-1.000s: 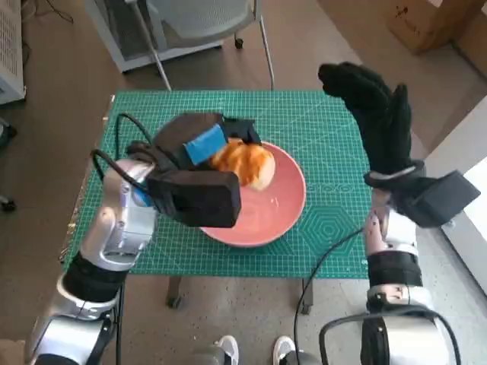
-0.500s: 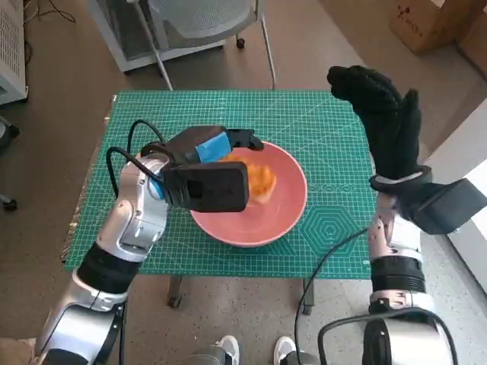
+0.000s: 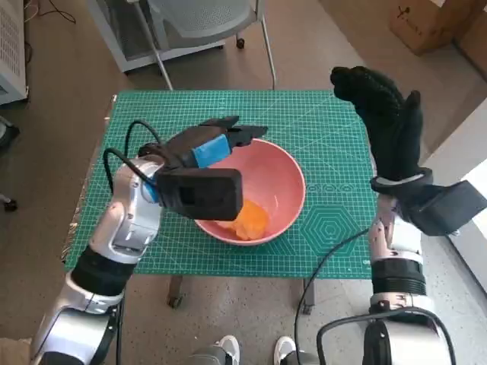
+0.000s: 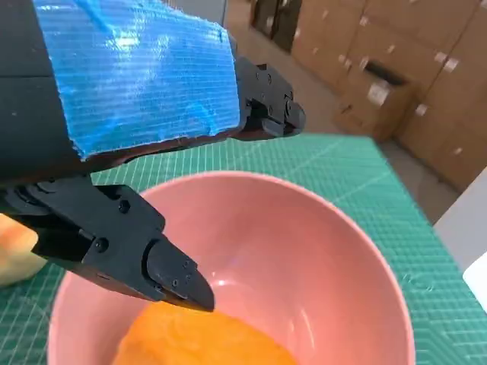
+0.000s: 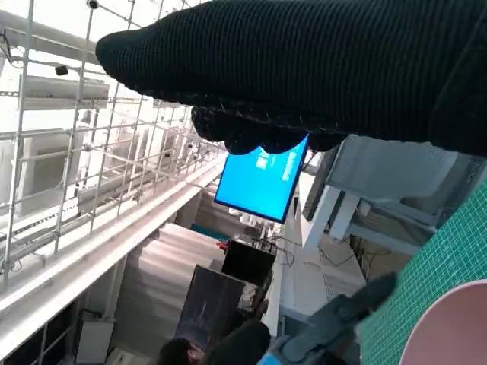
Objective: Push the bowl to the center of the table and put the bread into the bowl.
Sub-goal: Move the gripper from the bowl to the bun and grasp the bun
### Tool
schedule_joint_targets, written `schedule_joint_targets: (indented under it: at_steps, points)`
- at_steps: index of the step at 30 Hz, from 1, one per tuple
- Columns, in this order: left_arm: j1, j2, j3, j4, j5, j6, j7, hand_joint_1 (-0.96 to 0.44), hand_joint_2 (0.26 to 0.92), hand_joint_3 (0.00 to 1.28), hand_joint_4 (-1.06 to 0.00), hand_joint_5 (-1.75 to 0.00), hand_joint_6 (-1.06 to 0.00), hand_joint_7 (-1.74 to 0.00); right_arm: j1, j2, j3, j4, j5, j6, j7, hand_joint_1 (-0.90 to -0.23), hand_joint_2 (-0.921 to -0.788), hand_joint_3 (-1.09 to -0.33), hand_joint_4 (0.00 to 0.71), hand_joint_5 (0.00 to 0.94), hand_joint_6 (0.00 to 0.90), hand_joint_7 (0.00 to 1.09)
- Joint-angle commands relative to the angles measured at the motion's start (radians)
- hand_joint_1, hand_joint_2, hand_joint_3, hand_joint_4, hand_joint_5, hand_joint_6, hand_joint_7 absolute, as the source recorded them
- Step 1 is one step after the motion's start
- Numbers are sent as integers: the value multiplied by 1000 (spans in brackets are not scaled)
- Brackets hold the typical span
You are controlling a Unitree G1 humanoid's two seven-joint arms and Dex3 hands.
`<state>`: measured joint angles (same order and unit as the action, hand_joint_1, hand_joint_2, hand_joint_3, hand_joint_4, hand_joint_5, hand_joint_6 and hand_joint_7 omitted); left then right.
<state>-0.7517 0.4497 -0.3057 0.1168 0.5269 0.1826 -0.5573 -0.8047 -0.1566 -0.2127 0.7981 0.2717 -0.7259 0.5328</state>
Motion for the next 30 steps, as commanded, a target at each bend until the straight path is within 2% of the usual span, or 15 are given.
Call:
schedule_joint_targets:
  at_steps: [1, 10, 15, 23, 30]
  points:
    - [31, 59, 54, -61, -21, -32, 10, -368, 755, 1, 1, 1, -211, -6, 26, 2, 7, 0, -1, 21, -3, -576, -921, -575, 267, 4, 350, 11]
    - [79, 179, 193, -204, -50, -21, 0, -319, 744, 0, 1, 1, -230, -12, 18, 0, 7, 4, 12, 36, 16, -572, -921, -573, 267, 3, 351, 10]
    - [97, 221, 255, -222, -45, 32, 9, -206, 731, 1, 1, 1, -237, -13, 9, 0, 4, 12, 19, 43, 24, -571, -921, -570, 264, 1, 351, 11]
    - [111, 276, 266, -181, -10, 100, 5, -80, 725, 0, 1, 1, -229, -6, 6, 4, 5, 11, 25, 53, 34, -567, -921, -564, 270, 3, 353, 11]
    - [108, 299, 243, -129, -24, 123, -28, 92, 733, 4, 1, 1, -231, -5, -4, 2, 5, 21, 27, 57, 40, -567, -921, -562, 261, 0, 355, 11]
